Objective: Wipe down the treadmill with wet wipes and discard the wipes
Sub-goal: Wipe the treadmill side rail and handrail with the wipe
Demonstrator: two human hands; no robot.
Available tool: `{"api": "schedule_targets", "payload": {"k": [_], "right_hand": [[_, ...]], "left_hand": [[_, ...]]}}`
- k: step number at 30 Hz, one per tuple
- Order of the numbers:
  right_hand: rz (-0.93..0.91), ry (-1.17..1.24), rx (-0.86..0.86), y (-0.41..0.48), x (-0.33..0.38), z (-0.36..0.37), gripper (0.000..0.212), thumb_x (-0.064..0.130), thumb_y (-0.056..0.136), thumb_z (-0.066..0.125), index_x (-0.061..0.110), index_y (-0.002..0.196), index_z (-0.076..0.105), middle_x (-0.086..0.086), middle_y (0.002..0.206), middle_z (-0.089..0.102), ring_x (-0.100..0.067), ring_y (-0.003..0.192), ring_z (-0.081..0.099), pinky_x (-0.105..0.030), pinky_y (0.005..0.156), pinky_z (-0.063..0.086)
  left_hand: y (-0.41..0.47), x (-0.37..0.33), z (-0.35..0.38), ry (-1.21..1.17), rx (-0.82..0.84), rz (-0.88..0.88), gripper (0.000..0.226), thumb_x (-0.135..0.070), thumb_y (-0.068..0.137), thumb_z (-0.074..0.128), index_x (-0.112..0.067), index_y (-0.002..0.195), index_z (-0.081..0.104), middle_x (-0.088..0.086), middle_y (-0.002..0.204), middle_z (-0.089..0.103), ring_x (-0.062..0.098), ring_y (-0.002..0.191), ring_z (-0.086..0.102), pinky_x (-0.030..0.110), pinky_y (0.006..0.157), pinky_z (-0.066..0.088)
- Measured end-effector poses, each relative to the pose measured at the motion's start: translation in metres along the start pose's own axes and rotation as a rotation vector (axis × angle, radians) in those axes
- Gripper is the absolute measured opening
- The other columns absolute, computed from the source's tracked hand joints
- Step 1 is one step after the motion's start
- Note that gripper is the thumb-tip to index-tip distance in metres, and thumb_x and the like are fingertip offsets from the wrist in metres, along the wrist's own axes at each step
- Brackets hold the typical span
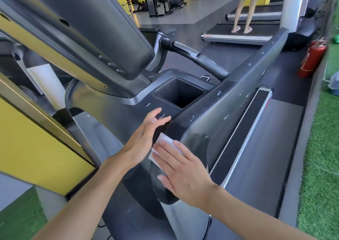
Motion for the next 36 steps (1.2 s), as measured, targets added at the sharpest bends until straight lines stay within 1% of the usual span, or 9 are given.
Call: {"api": "schedule_targets", "payload": {"k": [4,6,9,13,18,23,26,29,36], "right_hand": [[0.290,0.102,-0.090,0.025,-0.056,-0.015,0.052,0.038,0.104,0.030,0.013,0.146,0.047,-0.002,0.151,0.046,-0.021,0.147,0.032,-0.044,0.121,0.023],[0.418,0.167,-0.114,0.030,-0.071,-0.019,0.051,0.036,0.104,0.031,0.010,0.144,0.048,-0.004,0.150,0.046,-0.023,0.146,0.032,-0.045,0.121,0.022],[0.318,0.132,-0.062,0.018,-0.046,-0.014,0.056,0.039,0.104,0.028,0.010,0.149,0.043,-0.006,0.158,0.037,-0.025,0.151,0.023,-0.046,0.121,0.020],[0.133,0.039,-0.016,-0.005,-0.026,-0.007,0.058,0.042,0.102,0.030,0.014,0.152,0.040,-0.005,0.161,0.031,-0.023,0.152,0.021,-0.043,0.120,0.019],[0.472,0.244,-0.118,0.011,-0.081,-0.008,0.056,0.036,0.105,0.024,0.008,0.152,0.035,-0.008,0.161,0.030,-0.026,0.152,0.018,-0.047,0.120,0.023],[0.503,0.404,-0.193,-0.016,-0.031,0.005,0.062,0.037,0.106,0.024,0.000,0.156,0.019,-0.018,0.165,0.012,-0.032,0.153,0.007,-0.047,0.121,0.014],[0.493,0.495,-0.200,-0.024,-0.025,0.013,0.063,0.037,0.107,0.022,0.002,0.157,0.010,-0.017,0.166,0.003,-0.032,0.154,0.003,-0.044,0.122,0.010],[0.717,0.622,-0.291,-0.007,-0.068,0.012,0.066,0.047,0.106,0.011,0.009,0.158,-0.001,-0.008,0.167,-0.008,-0.023,0.154,-0.009,-0.042,0.124,0.003],[0.744,0.753,-0.307,-0.026,-0.025,0.020,0.067,0.047,0.106,0.013,0.009,0.158,-0.006,-0.001,0.167,-0.015,-0.023,0.153,-0.013,-0.037,0.123,-0.002]], "left_hand": [[-0.003,0.004,0.003,0.002,-0.043,-0.029,0.046,-0.045,0.107,0.016,-0.040,0.151,0.030,-0.052,0.138,0.030,-0.026,0.133,0.018,0.018,0.114,0.014],[-0.005,0.006,0.006,-0.014,-0.063,-0.025,0.046,-0.044,0.107,0.018,-0.039,0.153,0.023,-0.044,0.143,0.035,-0.021,0.136,0.021,0.018,0.114,0.014],[-0.006,0.008,0.009,-0.013,-0.071,-0.035,0.045,-0.044,0.107,0.018,-0.043,0.153,0.018,-0.038,0.146,0.037,-0.019,0.137,0.023,0.017,0.111,0.015],[-0.005,0.004,0.009,0.061,-0.082,-0.031,0.046,-0.047,0.106,0.017,-0.043,0.149,0.032,-0.049,0.142,0.027,-0.024,0.134,0.020,0.016,0.110,0.016],[-0.006,-0.003,0.010,0.146,-0.100,0.014,0.045,-0.042,0.106,0.023,-0.037,0.151,0.029,-0.039,0.142,0.040,-0.020,0.134,0.027,0.009,0.110,0.020],[0.001,-0.014,0.009,0.337,-0.215,0.180,0.039,-0.032,0.105,0.029,-0.029,0.137,0.050,-0.020,0.139,0.049,-0.002,0.132,0.041,0.032,0.114,0.033],[0.011,-0.029,0.020,0.400,-0.196,0.297,0.033,-0.022,0.104,0.035,-0.021,0.125,0.060,-0.020,0.136,0.049,-0.002,0.130,0.040,0.021,0.109,0.033],[0.020,-0.037,0.025,0.469,-0.226,0.376,0.028,-0.011,0.102,0.040,-0.017,0.116,0.063,-0.021,0.123,0.050,-0.003,0.120,0.042,0.006,0.098,0.030],[0.029,-0.037,0.028,0.505,-0.298,0.565,0.029,-0.008,0.090,0.038,-0.008,0.102,0.063,-0.005,0.108,0.057,0.016,0.098,0.051,0.036,0.085,0.047]]}}
Point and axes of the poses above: each hand's wrist, its own y-axis towards the middle knuckle, its own z-axis out of the palm, x = y × z, the point moved 8 cm from there along y, towards the middle knuckle
